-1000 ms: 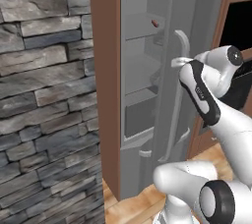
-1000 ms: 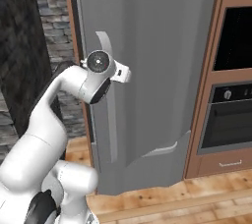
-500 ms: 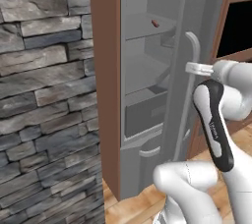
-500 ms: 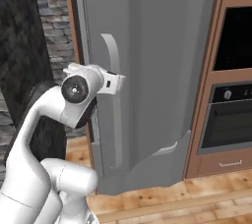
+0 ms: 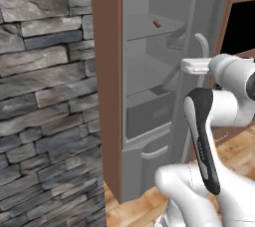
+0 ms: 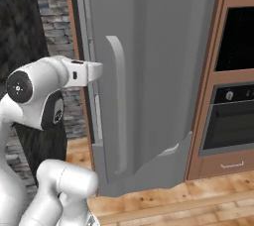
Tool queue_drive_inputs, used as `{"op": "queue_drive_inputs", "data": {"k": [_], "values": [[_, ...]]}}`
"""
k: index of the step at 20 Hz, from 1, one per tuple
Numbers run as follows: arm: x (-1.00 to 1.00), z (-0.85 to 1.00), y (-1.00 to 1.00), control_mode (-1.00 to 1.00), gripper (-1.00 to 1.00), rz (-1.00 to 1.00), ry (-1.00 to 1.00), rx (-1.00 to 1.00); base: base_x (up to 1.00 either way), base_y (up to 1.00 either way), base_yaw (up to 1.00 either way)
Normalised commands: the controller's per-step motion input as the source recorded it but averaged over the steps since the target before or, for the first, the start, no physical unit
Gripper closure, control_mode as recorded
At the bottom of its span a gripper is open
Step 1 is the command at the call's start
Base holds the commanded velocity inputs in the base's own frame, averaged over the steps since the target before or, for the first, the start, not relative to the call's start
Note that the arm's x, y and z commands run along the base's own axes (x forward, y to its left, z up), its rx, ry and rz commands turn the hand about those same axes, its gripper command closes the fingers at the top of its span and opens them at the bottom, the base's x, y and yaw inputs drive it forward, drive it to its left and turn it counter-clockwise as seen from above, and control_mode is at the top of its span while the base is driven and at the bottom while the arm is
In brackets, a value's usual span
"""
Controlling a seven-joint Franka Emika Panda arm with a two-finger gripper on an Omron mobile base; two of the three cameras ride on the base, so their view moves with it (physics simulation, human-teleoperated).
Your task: Move the hot dog bun to the plate on the dining table and place the condiment next to that plate. Then navigate to the fridge and take the sausage and place it on the plate as well.
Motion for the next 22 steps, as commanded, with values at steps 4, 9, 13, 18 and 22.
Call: {"op": "queue_drive_inputs", "data": {"k": [4,9,13,18,22], "values": [[0.0,0.26,0.76,-1.0,-1.0,0.0,0.37,-0.32,0.0,0.0,0.0],[0.4,0.03,0.67,-1.0,-1.0,0.0,0.46,-0.41,0.0,0.0,0.0],[0.84,-0.09,0.19,-1.0,-1.0,0.03,0.25,-0.31,0.0,0.0,0.0],[0.99,-0.24,-0.02,-1.0,-1.0,0.03,0.07,-0.17,0.0,0.0,0.0],[1.0,-0.33,-0.14,-1.0,-1.0,0.0,0.03,-0.09,0.0,0.0,0.0]]}}
